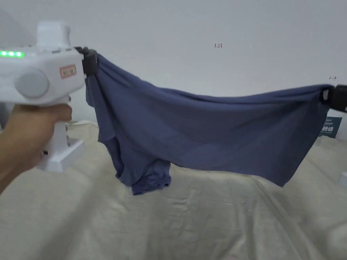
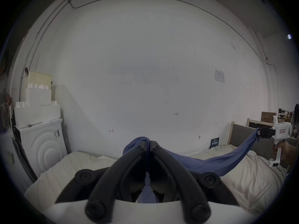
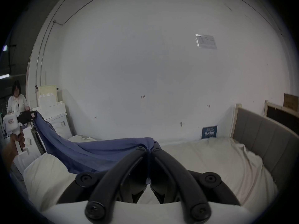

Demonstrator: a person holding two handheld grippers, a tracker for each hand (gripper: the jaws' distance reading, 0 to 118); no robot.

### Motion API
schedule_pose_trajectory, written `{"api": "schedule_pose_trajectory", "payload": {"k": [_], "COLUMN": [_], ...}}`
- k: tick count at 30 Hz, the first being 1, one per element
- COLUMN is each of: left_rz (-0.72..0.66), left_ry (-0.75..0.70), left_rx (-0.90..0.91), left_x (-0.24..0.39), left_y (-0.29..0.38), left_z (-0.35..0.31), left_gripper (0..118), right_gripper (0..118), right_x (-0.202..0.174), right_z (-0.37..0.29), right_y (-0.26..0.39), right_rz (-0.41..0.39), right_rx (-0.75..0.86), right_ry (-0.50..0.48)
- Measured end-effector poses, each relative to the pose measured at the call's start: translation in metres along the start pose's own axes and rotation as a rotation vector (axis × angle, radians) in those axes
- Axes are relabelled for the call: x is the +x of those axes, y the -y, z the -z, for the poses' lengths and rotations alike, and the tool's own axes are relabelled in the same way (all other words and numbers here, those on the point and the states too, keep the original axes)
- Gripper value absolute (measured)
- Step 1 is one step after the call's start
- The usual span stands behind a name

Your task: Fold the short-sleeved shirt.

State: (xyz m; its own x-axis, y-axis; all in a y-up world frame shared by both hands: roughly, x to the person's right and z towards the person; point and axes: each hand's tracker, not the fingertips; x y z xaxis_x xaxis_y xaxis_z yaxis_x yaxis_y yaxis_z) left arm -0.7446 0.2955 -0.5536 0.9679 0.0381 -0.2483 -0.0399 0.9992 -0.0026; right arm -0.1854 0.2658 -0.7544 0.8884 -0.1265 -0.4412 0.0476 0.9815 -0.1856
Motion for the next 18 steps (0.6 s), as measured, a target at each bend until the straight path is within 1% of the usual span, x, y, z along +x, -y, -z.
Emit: {"api": "schedule_pose_trajectory", "payload": {"k": [2, 4, 5, 7, 9, 10, 12, 14, 17, 18], "left_rz": [-0.035, -0.038, -0.036, -0.074, -0.072, -0.052, -0.056, -0.023, -0.056, -0.050], "left_ry": [0.026, 0.027, 0.029, 0.035, 0.035, 0.040, 0.044, 0.035, 0.044, 0.037], "left_rx": [-0.022, -0.035, -0.040, -0.065, -0.081, -0.092, -0.130, -0.163, -0.216, -0.222], "left_x": [-0.003, -0.005, -0.006, -0.010, -0.011, -0.010, 0.001, 0.003, 0.001, 0.002], "left_y": [0.017, 0.036, 0.043, 0.064, 0.080, 0.090, 0.101, 0.120, 0.149, 0.157], "left_z": [-0.024, -0.051, -0.064, -0.093, -0.121, -0.139, -0.177, -0.207, -0.246, -0.259], "left_gripper": [3, 3, 3, 3, 3, 3, 3, 3, 3, 3], "right_gripper": [2, 2, 2, 2, 2, 2, 2, 2, 2, 2], "right_x": [0.003, 0.002, 0.003, -0.005, -0.007, -0.001, -0.003, -0.004, -0.006, -0.017], "right_z": [-0.017, -0.043, -0.054, -0.080, -0.105, -0.116, -0.140, -0.164, -0.200, -0.216], "right_y": [0.021, 0.044, 0.054, 0.074, 0.095, 0.106, 0.125, 0.145, 0.174, 0.180], "right_rz": [0.016, 0.026, 0.047, 0.065, 0.080, 0.083, 0.083, 0.089, 0.110, 0.102], "right_rx": [-0.016, -0.028, -0.044, -0.054, -0.074, -0.089, -0.105, -0.118, -0.151, -0.153], "right_ry": [0.007, 0.001, -0.007, -0.013, -0.020, -0.024, -0.035, -0.031, -0.042, -0.046]}}
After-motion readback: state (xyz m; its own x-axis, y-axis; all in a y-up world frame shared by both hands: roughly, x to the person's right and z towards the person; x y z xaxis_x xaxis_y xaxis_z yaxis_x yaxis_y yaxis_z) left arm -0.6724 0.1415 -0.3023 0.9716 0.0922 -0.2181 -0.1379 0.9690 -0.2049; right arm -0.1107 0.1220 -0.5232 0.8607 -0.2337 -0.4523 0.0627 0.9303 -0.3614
